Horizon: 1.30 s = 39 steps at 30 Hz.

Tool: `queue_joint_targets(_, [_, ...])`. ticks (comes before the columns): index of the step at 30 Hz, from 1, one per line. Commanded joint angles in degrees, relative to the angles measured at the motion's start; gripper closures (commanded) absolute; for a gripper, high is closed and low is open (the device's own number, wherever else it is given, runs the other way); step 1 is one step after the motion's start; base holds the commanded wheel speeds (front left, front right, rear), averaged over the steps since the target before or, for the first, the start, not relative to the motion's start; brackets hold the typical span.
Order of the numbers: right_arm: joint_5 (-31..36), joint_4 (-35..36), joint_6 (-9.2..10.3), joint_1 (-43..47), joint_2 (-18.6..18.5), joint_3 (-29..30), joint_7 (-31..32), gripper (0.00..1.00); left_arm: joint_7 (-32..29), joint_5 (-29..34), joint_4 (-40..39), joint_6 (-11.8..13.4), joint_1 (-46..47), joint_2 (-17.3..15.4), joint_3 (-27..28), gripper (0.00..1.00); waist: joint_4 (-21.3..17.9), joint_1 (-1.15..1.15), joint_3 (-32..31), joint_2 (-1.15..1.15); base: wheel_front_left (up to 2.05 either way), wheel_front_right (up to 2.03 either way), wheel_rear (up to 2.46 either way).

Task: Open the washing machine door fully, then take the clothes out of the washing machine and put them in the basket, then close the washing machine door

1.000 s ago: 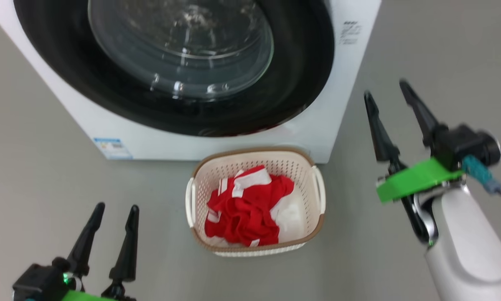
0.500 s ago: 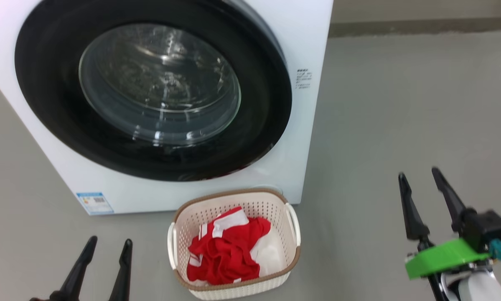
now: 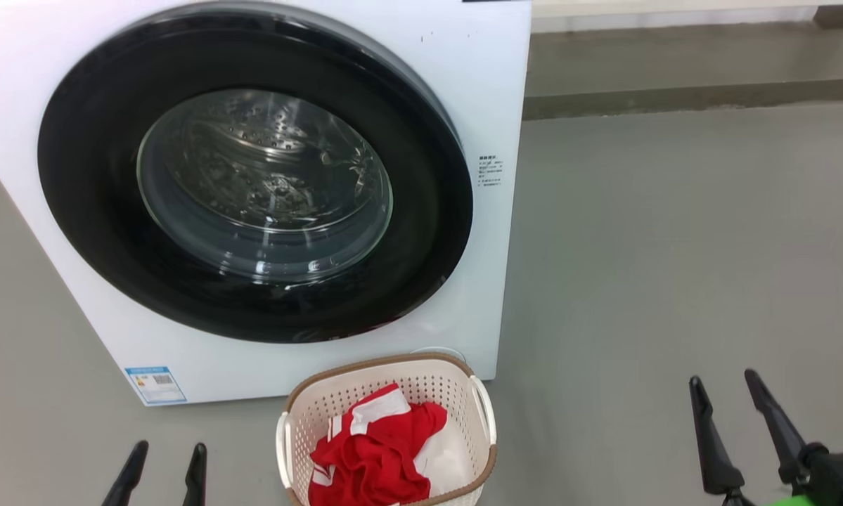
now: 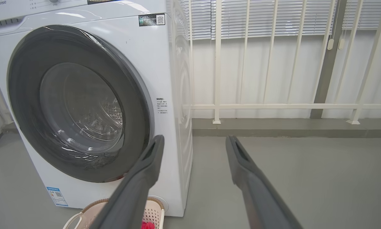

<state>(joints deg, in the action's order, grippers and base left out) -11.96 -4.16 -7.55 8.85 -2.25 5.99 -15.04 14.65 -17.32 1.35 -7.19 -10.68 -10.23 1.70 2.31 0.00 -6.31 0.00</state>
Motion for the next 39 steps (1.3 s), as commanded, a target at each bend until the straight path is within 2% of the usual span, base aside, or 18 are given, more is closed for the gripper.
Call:
queue_joint_targets(1, [-0.76, 1.73, 0.06, -0.61, -0.80, -1.65, 0.04, 0.00, 0.35, 0.43, -1.06, -0.30, 1.10, -0.53, 2.23, 0.00, -0.17, 0.00, -0.28, 0.00, 0.00, 0.00, 0.00])
queue_joint_targets(14, [-1.33, 1.37, 0.06, -0.26, -1.26, -1.51, 0.04, 0.00, 0.35, 0.87, 0.13, -0.30, 0.52, -0.66, 2.02, 0.00, 0.39, 0.00, -0.57, 0.00, 0.00, 0.00, 0.00])
queue_joint_targets(15, [-0.75, -0.19, -0.01, 1.67, 0.03, -0.41, -0.02, 1.00, -0.02, 0.17, 1.51, 0.03, -0.94, 0.13, -0.08, 1.00, 0.37, 0.00, -0.56, 0.00, 0.00, 0.00, 0.00])
queue_joint_targets(23, [-2.55, -4.69, -0.01, 2.00, 1.14, -0.85, 0.55, 1.00, -0.96, -1.61, 5.93, 0.09, -0.90, 2.39, -0.86, 1.00, 0.33, 0.01, -0.46, 0.00, 0.00, 0.00, 0.00])
queue_joint_targets(27, [-5.10, -4.76, -0.01, 1.49, 1.08, -0.80, 1.27, 1.00, -1.64, -4.02, 6.03, 0.08, -0.38, 2.56, -0.64, 1.00, 0.22, 0.13, -0.31, 0.00, 0.00, 0.00, 0.00])
queue_joint_targets(29, [-7.01, -4.87, 0.00, 1.12, 1.04, -0.78, 1.77, 1.00, -2.14, -5.82, 6.18, 0.07, 0.00, 2.68, -0.50, 1.00, 0.16, 0.03, -0.08, 0.00, 0.00, 0.00, 0.00])
queue_joint_targets(39, [-12.74, -5.25, 0.00, -0.17, 0.91, -0.71, 3.28, 1.00, -3.61, -11.22, 6.68, 0.04, 1.35, 3.04, -0.09, 1.00, -0.04, 0.00, 0.50, 0.00, 0.00, 0.00, 0.00])
